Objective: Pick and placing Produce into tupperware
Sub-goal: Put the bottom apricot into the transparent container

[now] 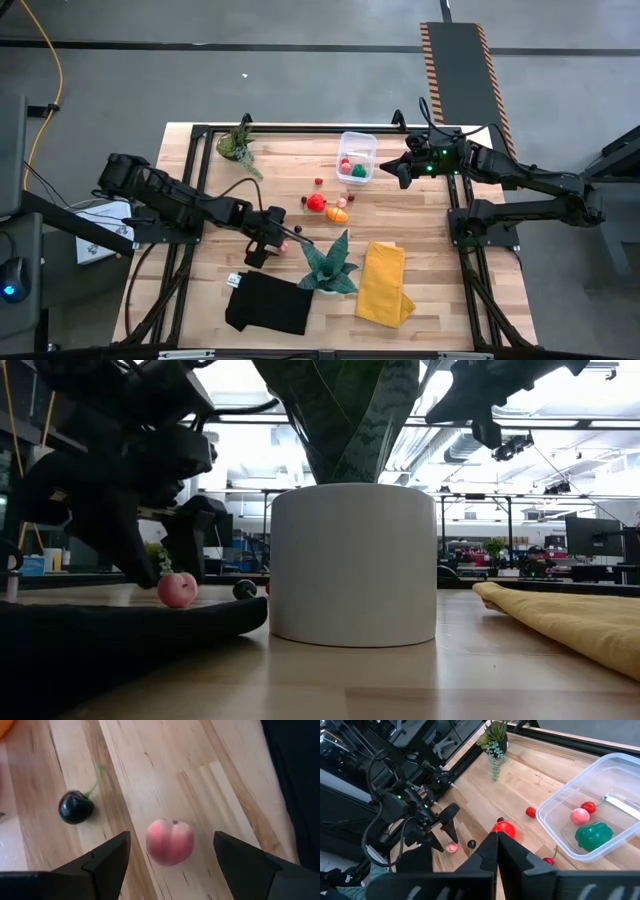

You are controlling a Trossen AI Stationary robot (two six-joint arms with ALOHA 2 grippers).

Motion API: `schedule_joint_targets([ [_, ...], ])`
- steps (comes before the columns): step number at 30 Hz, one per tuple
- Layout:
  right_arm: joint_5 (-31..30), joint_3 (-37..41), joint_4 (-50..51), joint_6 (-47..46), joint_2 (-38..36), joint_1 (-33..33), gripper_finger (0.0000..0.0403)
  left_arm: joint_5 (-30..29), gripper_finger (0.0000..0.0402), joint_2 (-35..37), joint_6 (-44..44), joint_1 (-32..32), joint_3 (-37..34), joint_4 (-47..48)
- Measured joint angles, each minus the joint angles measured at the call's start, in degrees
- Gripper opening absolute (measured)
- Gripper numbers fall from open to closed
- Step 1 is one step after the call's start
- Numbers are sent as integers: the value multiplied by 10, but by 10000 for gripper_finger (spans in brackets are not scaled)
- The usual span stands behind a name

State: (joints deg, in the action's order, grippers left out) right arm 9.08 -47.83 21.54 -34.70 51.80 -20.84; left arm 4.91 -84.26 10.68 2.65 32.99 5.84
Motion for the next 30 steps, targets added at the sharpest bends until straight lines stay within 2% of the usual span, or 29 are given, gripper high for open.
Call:
schedule_joint_targets([
  [25,-6,0,0,0,0,0,0,2,275,-23,0,0,0,-28],
  [30,-6,0,0,0,0,0,0,8,246,-23,0,0,0,-28],
])
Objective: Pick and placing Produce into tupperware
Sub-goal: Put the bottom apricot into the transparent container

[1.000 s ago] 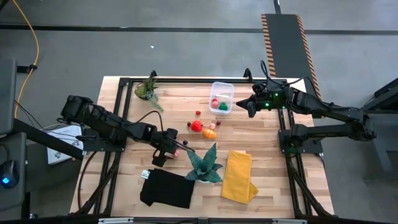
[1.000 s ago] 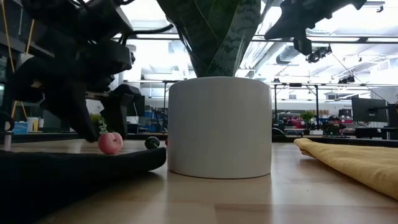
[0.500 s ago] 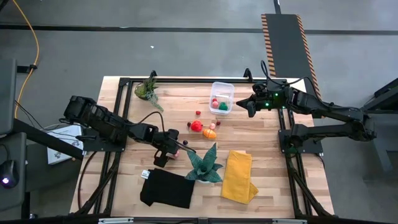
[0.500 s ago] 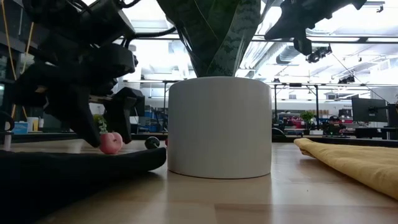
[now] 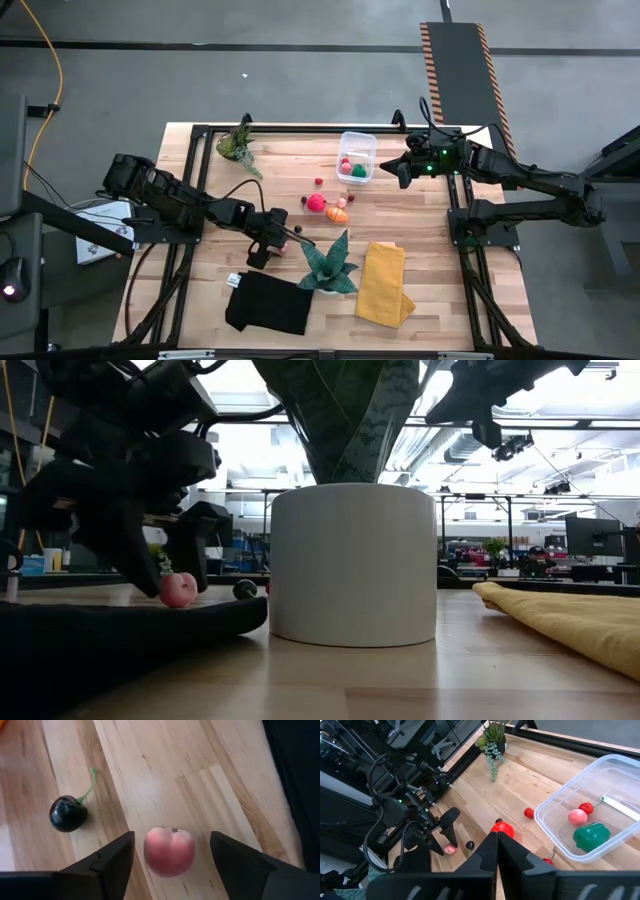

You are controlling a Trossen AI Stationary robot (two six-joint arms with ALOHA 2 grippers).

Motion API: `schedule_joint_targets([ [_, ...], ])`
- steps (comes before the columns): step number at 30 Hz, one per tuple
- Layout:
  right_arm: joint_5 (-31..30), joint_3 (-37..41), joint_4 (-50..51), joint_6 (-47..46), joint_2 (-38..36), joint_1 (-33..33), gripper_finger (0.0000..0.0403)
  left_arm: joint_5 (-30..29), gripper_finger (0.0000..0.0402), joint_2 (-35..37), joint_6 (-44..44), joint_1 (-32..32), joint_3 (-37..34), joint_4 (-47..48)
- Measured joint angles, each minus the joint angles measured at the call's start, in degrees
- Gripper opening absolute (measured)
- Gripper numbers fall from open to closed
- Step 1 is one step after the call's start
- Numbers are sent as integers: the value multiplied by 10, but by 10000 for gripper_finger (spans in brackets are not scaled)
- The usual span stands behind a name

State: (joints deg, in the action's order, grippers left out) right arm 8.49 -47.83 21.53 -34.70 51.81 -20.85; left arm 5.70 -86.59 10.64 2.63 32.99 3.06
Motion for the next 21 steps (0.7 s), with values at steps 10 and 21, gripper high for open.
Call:
schedule_joint_targets([
  [10,0,0,0,0,0,0,0,14,176,0,0,0,0,1],
  [21,0,0,0,1,0,0,0,13,141,0,0,0,0,5],
])
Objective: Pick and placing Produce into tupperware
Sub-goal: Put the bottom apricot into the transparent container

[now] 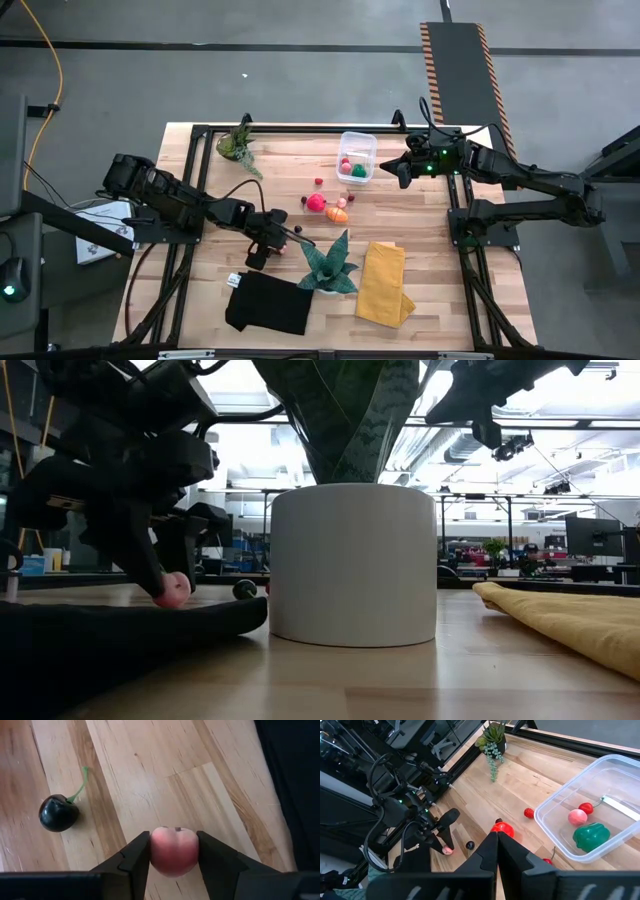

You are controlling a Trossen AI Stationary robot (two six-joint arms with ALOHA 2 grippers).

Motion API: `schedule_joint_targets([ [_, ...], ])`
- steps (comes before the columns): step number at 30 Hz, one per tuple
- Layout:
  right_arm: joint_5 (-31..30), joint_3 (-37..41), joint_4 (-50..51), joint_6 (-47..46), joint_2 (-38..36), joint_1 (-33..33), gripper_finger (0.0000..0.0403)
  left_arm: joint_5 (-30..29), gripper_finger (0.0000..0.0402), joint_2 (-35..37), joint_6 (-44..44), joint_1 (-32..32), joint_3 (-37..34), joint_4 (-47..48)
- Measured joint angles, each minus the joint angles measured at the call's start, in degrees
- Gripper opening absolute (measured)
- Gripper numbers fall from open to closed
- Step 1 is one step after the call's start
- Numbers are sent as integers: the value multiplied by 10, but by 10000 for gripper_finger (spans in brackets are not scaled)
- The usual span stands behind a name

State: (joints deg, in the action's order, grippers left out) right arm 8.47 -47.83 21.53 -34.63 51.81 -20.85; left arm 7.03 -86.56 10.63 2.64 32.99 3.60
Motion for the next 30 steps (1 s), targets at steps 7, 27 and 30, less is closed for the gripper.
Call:
schedule_joint_targets([
  [7,0,0,0,1,0,0,0,-25,146,0,-8,0,20,17],
  [27,0,0,0,21,0,0,0,-51,139,2,-11,-45,133,156],
  [30,0,0,0,23,0,0,0,-51,139,2,-17,-65,155,179],
])
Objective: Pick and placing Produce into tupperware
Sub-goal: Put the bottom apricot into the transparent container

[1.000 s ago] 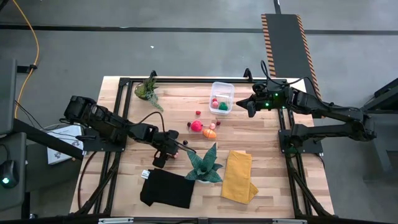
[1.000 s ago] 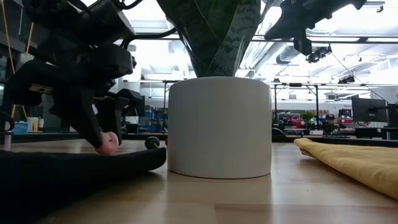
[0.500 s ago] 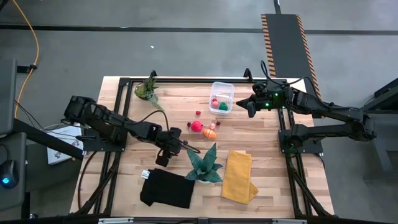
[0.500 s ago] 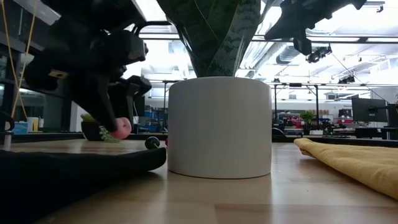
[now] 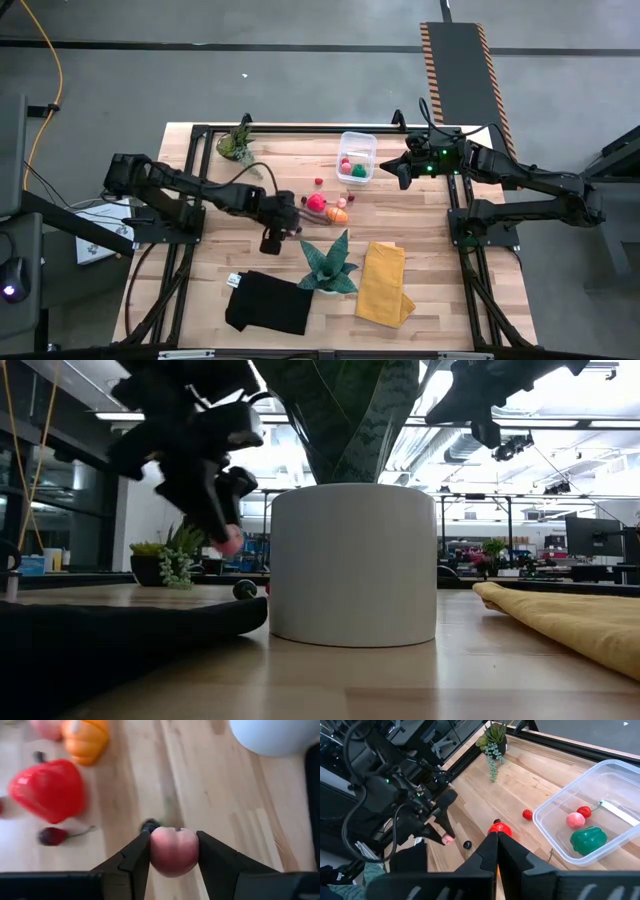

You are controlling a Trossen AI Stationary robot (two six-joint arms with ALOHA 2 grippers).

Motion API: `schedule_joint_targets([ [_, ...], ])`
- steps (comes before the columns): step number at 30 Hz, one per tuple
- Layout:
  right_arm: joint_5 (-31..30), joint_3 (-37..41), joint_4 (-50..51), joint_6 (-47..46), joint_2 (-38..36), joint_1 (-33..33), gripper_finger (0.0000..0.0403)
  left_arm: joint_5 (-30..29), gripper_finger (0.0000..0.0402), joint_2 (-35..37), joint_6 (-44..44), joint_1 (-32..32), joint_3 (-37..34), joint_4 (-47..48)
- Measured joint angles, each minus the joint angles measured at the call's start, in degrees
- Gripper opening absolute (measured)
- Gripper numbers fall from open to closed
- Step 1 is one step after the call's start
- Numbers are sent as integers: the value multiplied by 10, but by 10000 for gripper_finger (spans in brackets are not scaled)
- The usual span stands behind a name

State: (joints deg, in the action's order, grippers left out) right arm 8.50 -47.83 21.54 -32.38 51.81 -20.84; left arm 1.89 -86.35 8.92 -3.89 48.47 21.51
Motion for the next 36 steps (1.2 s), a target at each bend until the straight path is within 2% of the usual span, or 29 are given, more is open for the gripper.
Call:
schedule_joint_targets([
  [24,11,0,0,35,0,0,0,0,139,0,5,-133,197,179],
  [36,11,0,0,44,0,0,0,-12,139,0,13,-153,292,196],
])
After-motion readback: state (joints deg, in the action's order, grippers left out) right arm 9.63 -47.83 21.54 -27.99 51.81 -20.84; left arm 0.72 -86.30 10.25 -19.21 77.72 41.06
